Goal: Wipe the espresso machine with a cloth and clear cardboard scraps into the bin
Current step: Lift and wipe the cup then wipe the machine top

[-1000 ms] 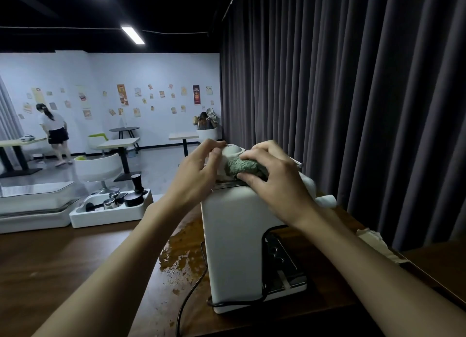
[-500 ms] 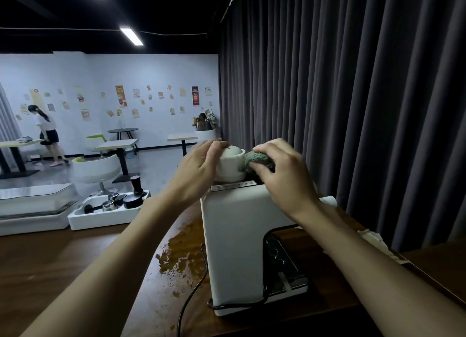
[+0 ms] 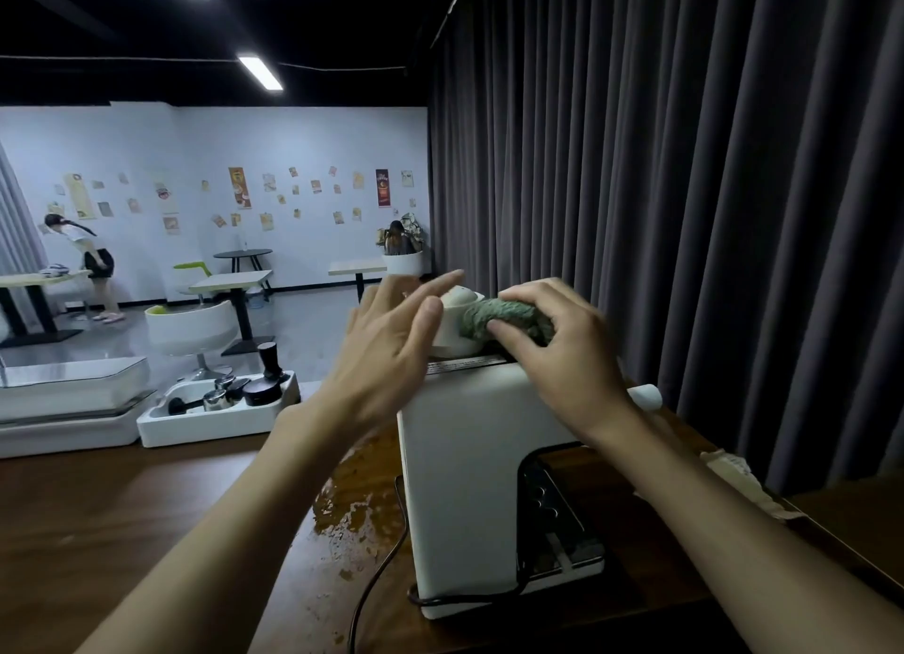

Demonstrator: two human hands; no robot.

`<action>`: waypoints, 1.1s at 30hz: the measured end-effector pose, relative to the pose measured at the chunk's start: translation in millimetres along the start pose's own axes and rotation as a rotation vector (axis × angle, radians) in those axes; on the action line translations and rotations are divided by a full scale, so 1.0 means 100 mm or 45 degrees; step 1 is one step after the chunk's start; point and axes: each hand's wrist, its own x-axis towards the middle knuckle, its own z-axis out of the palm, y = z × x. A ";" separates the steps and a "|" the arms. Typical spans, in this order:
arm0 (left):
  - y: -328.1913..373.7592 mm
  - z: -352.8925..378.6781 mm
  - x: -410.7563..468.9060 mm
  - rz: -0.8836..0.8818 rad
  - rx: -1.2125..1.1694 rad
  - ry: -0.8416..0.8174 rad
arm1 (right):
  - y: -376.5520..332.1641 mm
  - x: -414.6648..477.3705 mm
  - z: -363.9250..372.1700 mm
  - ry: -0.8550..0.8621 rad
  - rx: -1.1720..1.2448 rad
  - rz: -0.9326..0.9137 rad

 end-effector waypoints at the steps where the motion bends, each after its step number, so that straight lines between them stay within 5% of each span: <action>1: 0.01 0.03 -0.01 0.029 0.029 0.001 | -0.01 -0.01 0.02 -0.043 -0.001 -0.017; 7: -0.03 -0.05 0.00 0.036 -0.086 -0.042 | 0.06 -0.03 0.01 0.037 -0.014 0.085; 13: 0.04 0.04 -0.02 0.107 0.240 -0.042 | 0.13 -0.14 -0.04 0.031 -0.034 -0.012; 25: 0.03 0.03 0.05 0.072 -0.035 0.046 | 0.17 -0.26 -0.07 0.144 -0.005 -0.066; 33: 0.05 -0.03 0.03 0.184 0.396 -0.086 | 0.19 -0.26 -0.07 0.155 0.007 -0.077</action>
